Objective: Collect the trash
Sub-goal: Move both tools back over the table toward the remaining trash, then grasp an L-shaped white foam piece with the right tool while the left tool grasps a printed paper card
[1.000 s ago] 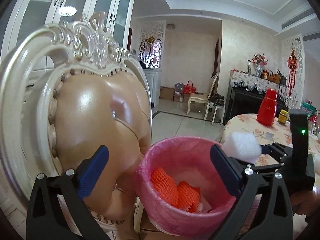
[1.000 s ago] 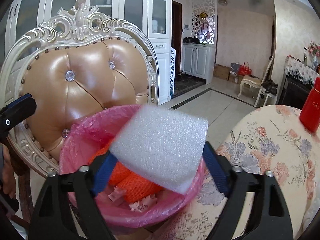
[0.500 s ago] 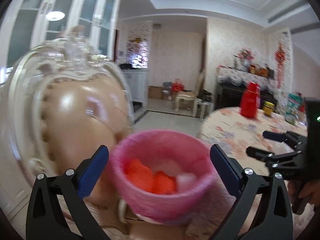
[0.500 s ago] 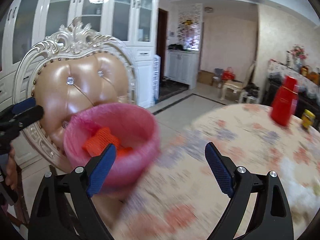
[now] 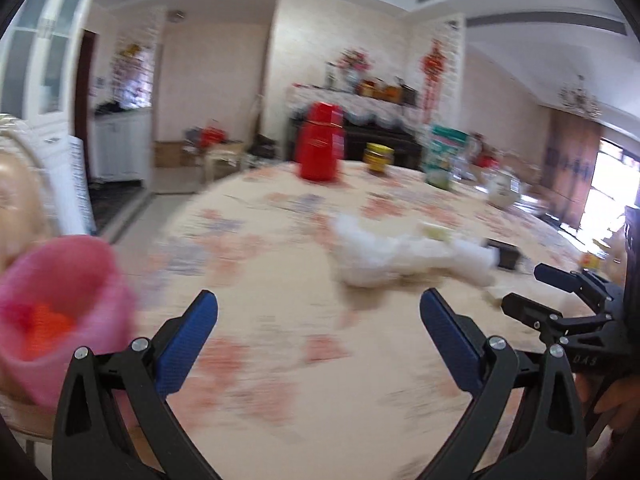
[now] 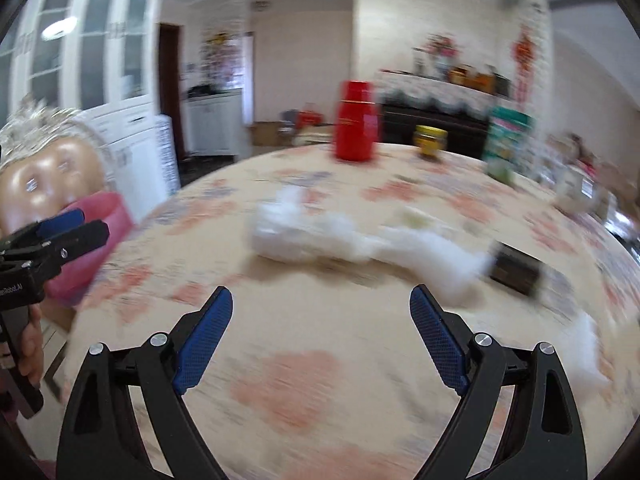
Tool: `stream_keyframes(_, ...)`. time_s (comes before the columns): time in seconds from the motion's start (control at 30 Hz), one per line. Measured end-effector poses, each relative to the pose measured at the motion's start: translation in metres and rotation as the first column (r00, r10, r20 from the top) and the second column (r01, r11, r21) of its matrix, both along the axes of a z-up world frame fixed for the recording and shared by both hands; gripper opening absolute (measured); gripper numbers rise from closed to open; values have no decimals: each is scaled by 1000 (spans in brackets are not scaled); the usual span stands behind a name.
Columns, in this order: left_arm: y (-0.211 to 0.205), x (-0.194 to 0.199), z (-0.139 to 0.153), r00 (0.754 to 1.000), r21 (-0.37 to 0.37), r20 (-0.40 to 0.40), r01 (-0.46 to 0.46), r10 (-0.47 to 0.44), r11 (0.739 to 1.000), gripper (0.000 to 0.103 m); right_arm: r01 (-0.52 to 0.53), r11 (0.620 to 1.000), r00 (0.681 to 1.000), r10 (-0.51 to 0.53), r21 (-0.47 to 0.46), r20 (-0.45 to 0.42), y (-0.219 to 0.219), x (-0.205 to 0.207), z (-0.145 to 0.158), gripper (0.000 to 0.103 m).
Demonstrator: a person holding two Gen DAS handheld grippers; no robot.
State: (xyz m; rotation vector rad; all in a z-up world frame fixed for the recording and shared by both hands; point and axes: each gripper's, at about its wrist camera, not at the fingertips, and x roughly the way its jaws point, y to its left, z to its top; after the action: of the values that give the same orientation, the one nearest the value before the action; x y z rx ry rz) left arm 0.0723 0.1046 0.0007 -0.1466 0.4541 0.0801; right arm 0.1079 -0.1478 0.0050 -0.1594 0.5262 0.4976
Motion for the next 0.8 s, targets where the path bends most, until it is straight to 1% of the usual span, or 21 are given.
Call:
stream_keyframes(0.07, -31, 19, -4, 998, -11, -17, 59, -59, 998, 98, 74, 997, 997, -74, -2, 1, -29, 3, -1, 85)
stream_keyframes(0.1, -51, 28, -5, 995, -3, -24, 96, -96, 995, 98, 113, 994, 994, -113, 1, -2, -43, 6, 0, 85)
stream_keyframes(0.13, -61, 34, -7, 993, 4, -27, 116, -116, 993, 98, 164, 986, 986, -164, 12, -9, -62, 8, 0, 85)
stream_keyframes(0.17, -82, 43, -9, 988, 22, -31, 154, -153, 988, 98, 200, 980, 980, -199, 22, -15, -78, 11, -1, 85)
stream_keyframes(0.27, -117, 67, -15, 974, 40, -57, 222, -219, 974, 98, 307, 951, 952, -306, 36, -32, -124, 19, -3, 85)
stream_keyframes(0.37, -143, 91, -24, 959, 16, -98, 269, -267, 963, 98, 396, 918, 917, -395, 10, -64, -160, 34, -12, 85)
stream_keyframes(0.47, -168, 114, -31, 948, 32, -135, 296, -289, 955, 98, 451, 892, 885, -448, -4, -128, -187, 55, -26, 85)
stream_keyframes(0.53, -177, 125, -35, 942, 47, -155, 307, -296, 951, 98, 469, 883, 870, -465, -15, -162, -196, 65, -36, 85)
stream_keyframes(0.57, -184, 131, -39, 934, 53, -178, 322, -309, 945, 98, 473, 881, 865, -468, -18, -179, -197, 70, -41, 85)
stream_keyframes(0.7, -196, 150, -47, 918, 53, -227, 345, -326, 937, 98, 472, 881, 857, -462, -12, -228, -201, 78, -56, 85)
stream_keyframes(0.8, -202, 166, -54, 901, 21, -269, 360, -342, 933, 98, 468, 884, 857, -453, 1, -246, -205, 80, -57, 85)
